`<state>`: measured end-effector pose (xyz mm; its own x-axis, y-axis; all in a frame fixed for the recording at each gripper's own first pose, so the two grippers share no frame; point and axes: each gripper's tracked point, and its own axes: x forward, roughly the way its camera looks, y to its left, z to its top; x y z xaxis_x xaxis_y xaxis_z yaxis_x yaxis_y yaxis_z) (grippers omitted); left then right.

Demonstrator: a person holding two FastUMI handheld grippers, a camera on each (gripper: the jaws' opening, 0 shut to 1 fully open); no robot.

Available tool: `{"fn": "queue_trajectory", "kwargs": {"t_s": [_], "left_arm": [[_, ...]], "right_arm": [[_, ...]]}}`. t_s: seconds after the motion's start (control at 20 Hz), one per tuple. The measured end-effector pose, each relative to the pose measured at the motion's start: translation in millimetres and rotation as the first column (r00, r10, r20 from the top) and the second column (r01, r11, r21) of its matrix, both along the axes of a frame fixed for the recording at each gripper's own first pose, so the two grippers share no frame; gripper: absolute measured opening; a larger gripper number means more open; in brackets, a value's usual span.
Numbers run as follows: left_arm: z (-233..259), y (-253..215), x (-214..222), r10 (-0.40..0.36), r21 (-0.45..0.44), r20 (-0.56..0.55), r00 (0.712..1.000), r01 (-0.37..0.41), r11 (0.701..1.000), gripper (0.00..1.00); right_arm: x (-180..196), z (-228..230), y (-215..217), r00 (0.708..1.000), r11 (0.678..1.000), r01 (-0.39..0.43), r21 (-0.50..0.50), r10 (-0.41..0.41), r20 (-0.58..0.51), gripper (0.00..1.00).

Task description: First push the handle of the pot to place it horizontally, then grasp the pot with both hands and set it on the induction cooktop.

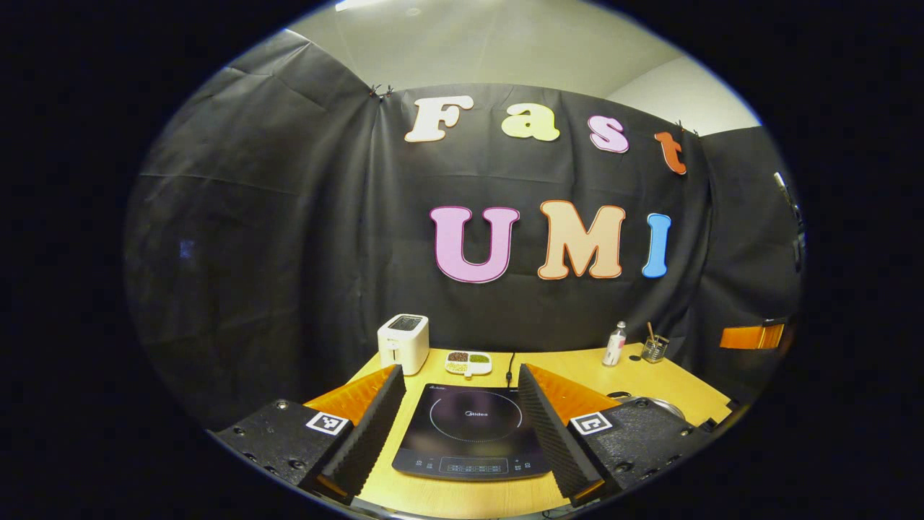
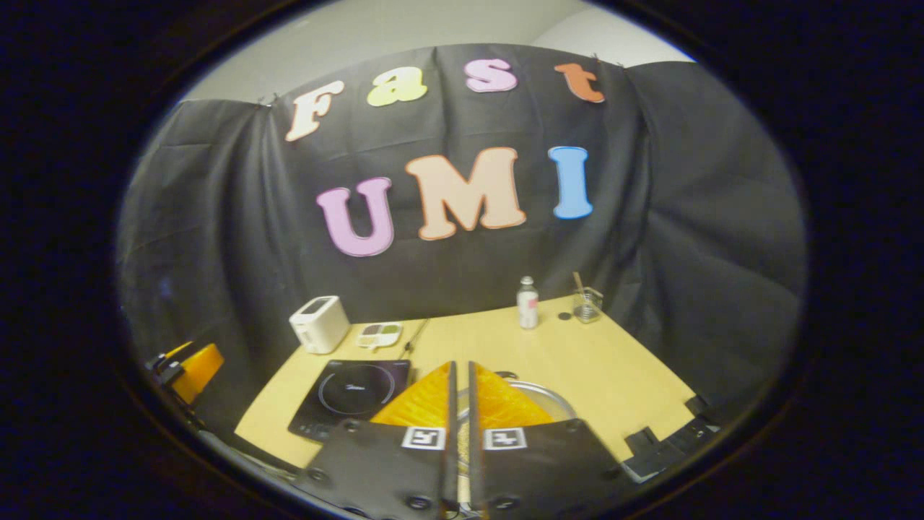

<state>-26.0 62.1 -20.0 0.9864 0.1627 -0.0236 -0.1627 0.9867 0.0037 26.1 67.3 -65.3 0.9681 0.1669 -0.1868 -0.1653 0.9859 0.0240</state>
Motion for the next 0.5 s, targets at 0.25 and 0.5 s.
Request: {"fn": "queue_trajectory", "kwargs": {"t_s": [0.25,0.5], "left_arm": [[-3,3,0,0.007,-0.003,-0.004,1.0,-0.007,1.0,0.93],[-8,10,0,0.023,-0.008,-0.012,1.0,-0.023,1.0,0.92]], "right_arm": [[7,-18,1,0.999,1.0,-0.005,0.002,0.006,-0.042,0.02],[4,-61,8,0.986,0.999,-0.041,0.003,0.041,-0.159,0.02]]}}
